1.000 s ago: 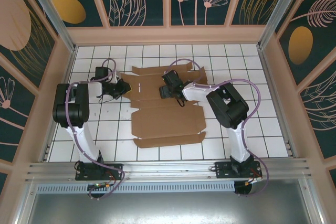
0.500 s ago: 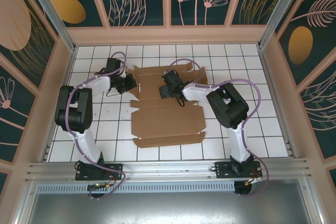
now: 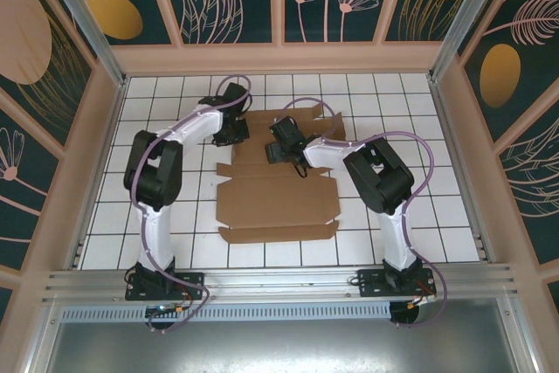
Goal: Fold the paper box
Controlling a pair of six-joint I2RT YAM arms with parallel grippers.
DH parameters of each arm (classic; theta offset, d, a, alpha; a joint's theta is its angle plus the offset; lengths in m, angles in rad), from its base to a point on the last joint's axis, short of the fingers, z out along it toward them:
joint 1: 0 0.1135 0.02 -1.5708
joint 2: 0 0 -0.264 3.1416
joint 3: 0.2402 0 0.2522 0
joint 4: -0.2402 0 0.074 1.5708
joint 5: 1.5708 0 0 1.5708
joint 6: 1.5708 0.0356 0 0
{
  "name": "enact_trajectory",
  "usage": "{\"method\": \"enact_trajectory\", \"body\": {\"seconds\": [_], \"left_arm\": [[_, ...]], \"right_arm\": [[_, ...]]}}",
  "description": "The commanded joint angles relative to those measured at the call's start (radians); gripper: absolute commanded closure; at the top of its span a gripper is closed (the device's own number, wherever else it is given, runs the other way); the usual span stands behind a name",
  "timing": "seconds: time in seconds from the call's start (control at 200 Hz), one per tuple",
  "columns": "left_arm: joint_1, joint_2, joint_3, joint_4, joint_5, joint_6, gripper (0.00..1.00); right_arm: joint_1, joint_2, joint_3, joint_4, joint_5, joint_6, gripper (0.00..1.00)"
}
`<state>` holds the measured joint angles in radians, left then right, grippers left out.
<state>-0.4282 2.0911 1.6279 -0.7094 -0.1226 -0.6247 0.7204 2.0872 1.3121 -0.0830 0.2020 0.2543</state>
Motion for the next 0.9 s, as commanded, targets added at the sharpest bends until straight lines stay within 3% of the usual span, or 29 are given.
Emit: {"method": "enact_trajectory", "body": {"seconds": [0.0, 0.245, 0.581, 0.736, 0.896], "left_arm": [[-0.078, 0.082, 0.12, -0.075, -0.055, -0.071, 1.0], [-0.152, 0.223, 0.3, -0.227, -0.167, -0.122, 1.0], [-0.182, 0.309, 0.464, -0.316, -0.183, -0.132, 1.0], [-0.166, 0.227, 0.493, -0.332, -0.201, -0.085, 0.8], [-0.096, 0.079, 0.324, -0.247, -0.131, -0.054, 0.76]], "right_arm": [[0.004, 0.076, -0.08, -0.229, -0.079, 0.045, 0.24], [0.005, 0.065, -0.1, -0.208, -0.09, 0.06, 0.24], [0.003, 0.084, -0.102, -0.197, -0.094, 0.065, 0.24], [0.003, 0.079, -0.109, -0.194, -0.094, 0.062, 0.24], [0.001, 0.073, -0.114, -0.193, -0.093, 0.056, 0.24]]}}
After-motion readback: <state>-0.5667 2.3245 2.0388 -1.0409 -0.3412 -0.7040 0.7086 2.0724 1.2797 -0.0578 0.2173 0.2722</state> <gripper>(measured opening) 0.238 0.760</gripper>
